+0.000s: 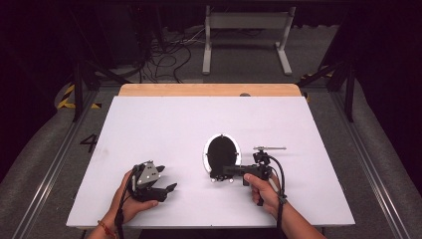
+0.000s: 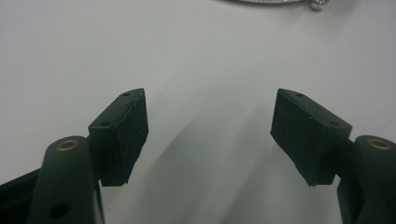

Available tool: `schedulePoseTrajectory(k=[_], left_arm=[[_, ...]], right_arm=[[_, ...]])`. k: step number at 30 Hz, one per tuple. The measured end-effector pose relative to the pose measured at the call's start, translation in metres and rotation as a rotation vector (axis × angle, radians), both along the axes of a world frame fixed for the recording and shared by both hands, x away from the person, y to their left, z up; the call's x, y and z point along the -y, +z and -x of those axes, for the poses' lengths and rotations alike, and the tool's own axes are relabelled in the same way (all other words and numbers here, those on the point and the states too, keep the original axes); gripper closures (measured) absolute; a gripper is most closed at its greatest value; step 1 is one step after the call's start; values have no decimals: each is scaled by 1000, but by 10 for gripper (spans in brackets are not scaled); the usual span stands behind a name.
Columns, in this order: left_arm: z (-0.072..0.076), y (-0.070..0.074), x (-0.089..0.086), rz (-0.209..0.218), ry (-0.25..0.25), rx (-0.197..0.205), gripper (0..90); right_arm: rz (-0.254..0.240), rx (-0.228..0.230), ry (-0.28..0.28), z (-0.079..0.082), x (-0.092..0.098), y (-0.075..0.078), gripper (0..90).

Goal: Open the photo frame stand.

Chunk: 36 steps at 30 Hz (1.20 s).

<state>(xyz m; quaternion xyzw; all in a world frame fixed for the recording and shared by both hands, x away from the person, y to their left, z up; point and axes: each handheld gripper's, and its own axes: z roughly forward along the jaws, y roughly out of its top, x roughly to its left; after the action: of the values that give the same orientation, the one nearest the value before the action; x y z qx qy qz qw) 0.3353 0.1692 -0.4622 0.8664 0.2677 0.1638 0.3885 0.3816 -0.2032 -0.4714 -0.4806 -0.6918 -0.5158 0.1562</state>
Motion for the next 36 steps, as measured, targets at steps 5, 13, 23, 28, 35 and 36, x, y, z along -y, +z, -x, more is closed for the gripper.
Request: schedulePoseTrajectory(k=[5, 13, 23, 28, 35, 36], left_arm=[[-16, 1, 10, 14, -3, -17, 286], [-44, 8, 33, 60, -27, -56, 289], [-68, 8, 55, 122, -57, -133, 271], [-76, 6, 65, 137, -72, -161, 266], [-84, 3, 75, 138, -80, -196, 256], [-85, 3, 75, 136, -88, -194, 255]], right_arm=[[0, -1, 14, -3, -1, 1, 549], [-1, 2, 10, -7, -6, 1, 529], [9, 46, 33, -7, -5, 2, 614], [17, 83, 54, -4, -5, 5, 637], [50, 179, 95, -2, -6, 7, 640], [57, 205, 106, -1, -7, 8, 641]])
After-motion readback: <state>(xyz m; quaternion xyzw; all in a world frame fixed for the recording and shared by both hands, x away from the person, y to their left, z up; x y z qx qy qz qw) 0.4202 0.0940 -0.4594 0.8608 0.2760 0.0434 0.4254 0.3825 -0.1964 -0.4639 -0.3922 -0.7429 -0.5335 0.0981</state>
